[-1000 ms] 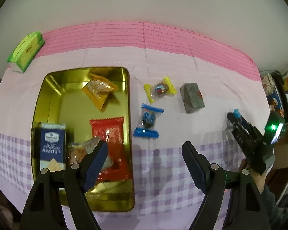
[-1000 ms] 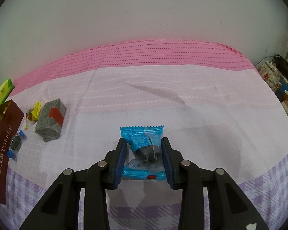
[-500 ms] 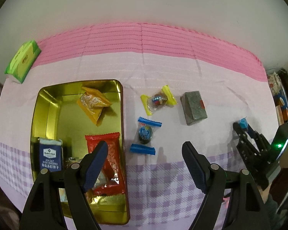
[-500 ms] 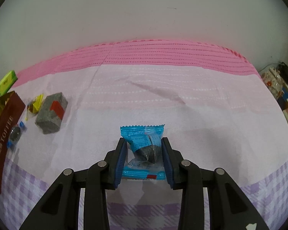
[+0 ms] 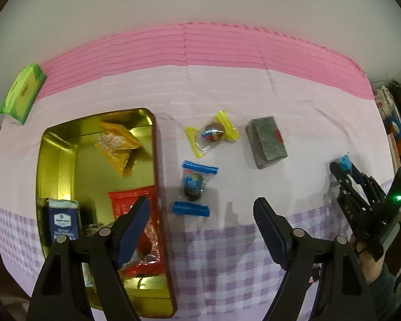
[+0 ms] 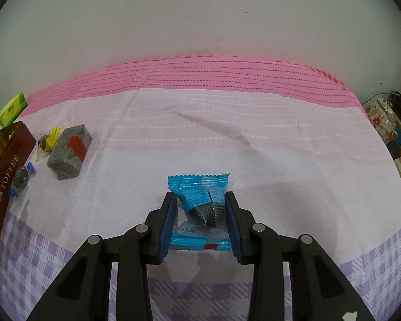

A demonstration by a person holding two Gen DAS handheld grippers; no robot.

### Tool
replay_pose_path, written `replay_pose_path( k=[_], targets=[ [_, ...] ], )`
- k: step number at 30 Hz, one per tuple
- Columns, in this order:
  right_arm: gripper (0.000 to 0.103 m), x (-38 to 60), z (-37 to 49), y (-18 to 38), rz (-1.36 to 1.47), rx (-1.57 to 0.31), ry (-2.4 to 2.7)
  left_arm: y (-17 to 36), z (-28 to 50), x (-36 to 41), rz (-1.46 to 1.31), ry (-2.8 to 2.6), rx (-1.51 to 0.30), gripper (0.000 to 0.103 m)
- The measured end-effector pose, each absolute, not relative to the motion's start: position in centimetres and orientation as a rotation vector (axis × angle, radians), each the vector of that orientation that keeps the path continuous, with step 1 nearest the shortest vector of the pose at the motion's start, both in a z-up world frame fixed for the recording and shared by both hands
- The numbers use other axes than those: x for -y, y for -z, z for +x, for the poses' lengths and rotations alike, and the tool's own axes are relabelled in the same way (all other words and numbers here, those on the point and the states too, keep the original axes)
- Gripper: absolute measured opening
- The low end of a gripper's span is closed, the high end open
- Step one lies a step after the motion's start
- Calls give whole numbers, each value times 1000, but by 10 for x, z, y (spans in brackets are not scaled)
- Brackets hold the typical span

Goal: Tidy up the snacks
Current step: 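Lift the blue-wrapped candy with the right gripper and hold it, then reach the left gripper to the blue-striped candy and close on it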

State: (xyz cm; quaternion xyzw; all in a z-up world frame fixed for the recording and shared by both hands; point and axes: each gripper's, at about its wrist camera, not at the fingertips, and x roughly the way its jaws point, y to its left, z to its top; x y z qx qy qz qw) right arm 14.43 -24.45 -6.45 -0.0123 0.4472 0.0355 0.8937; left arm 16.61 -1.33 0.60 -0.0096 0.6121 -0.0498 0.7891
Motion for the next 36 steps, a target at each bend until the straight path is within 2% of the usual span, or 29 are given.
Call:
replay_pose_path(
  k=[8, 17, 26, 36],
  targets=[
    [34, 245, 144, 65, -25, -927, -73, 3, 180, 30, 50, 124, -1363, 76],
    [34, 245, 144, 65, -25, -927, -73, 21, 204, 35, 38, 121, -1446, 57],
    [35, 245, 144, 65, -24, -928, -73, 42, 222, 31, 29, 93, -1482, 52],
    [35, 246, 144, 64, -24, -928, -73, 57, 229, 34, 35, 84, -1501, 51]
  ],
)
